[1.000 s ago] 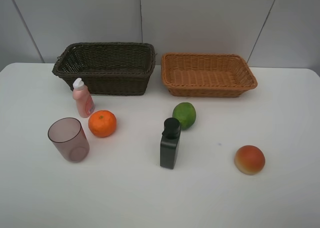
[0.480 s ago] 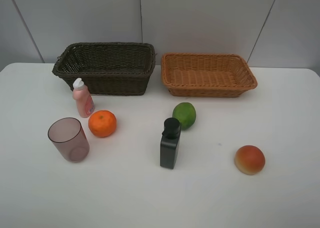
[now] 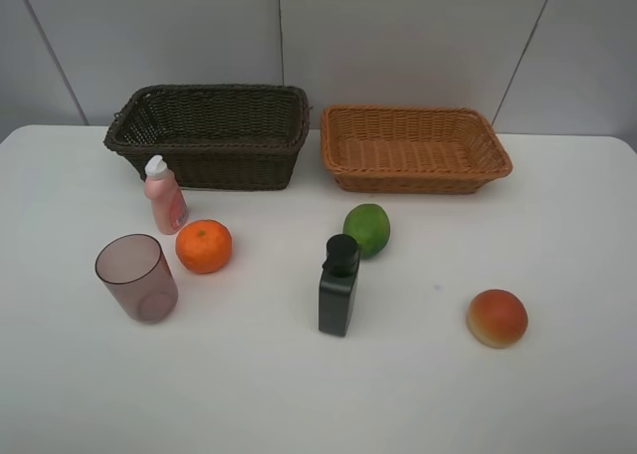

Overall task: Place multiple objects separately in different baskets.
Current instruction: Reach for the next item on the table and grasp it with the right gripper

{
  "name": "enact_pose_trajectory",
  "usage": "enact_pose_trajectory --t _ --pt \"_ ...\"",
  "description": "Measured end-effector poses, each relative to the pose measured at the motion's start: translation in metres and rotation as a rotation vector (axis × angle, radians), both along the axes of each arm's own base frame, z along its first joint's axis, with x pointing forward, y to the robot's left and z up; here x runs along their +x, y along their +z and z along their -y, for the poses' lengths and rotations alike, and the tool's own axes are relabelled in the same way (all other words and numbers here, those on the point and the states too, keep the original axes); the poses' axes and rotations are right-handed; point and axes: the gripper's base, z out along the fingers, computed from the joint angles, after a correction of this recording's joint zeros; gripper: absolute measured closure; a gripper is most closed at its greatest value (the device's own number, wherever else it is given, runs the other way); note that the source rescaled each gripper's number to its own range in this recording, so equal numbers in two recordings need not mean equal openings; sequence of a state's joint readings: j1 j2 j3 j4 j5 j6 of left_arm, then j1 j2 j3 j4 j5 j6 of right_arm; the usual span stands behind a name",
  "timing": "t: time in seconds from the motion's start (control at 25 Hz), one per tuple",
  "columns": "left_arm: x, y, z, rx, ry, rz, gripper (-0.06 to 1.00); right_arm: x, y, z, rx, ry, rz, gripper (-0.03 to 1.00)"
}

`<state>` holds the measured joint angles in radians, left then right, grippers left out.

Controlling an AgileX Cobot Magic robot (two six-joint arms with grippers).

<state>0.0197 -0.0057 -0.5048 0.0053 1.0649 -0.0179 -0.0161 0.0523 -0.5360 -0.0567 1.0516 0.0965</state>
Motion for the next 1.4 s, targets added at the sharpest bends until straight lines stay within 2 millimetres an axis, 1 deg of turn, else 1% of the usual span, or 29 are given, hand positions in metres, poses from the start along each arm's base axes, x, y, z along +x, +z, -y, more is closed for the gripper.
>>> enact_pose_trajectory --t 0.12,0.28,0.36,0.44,0.56,0.64,0.72,0.8,0.92,1.08,1.24,1.4 --pt "0.000 0.000 0.000 0.000 0.000 0.000 -0.06 0.018 0.013 0.000 0.003 0.004 -0.043 0.06" --pt "0.000 0.000 0.000 0.000 0.000 0.000 -0.06 0.052 0.034 0.000 0.004 0.005 -0.127 0.06" --pt "0.000 0.000 0.000 0.000 0.000 0.001 -0.06 0.073 0.038 0.001 0.004 0.007 -0.166 0.05" --pt "0.000 0.000 0.000 0.000 0.000 0.001 -0.06 0.091 0.040 0.001 -0.002 0.012 -0.208 0.02" --pt "0.000 0.000 0.000 0.000 0.000 0.001 -0.06 0.118 0.032 0.001 -0.022 0.034 -0.315 0.00" --pt "0.000 0.000 0.000 0.000 0.000 0.001 -0.06 0.133 0.026 -0.004 -0.041 0.080 -0.389 0.00" --pt "0.000 0.000 0.000 0.000 0.000 0.001 -0.06 0.146 0.019 -0.014 -0.061 0.151 -0.448 0.00" --pt "0.000 0.000 0.000 0.000 0.000 0.001 -0.06 0.156 0.010 -0.028 -0.085 0.237 -0.509 0.00" --pt "0.000 0.000 0.000 0.000 0.000 0.001 -0.06 0.167 -0.005 -0.049 -0.121 0.338 -0.597 0.00" --pt "0.000 0.000 0.000 0.000 0.000 0.001 -0.06 0.182 -0.027 -0.066 -0.152 0.391 -0.718 0.00" --pt "0.000 0.000 0.000 0.000 0.000 0.001 -0.06 0.197 -0.051 -0.070 -0.178 0.377 -0.832 0.00" --pt "0.000 0.000 0.000 0.000 0.000 0.001 -0.06 0.209 -0.070 -0.074 -0.195 0.377 -0.891 0.00"
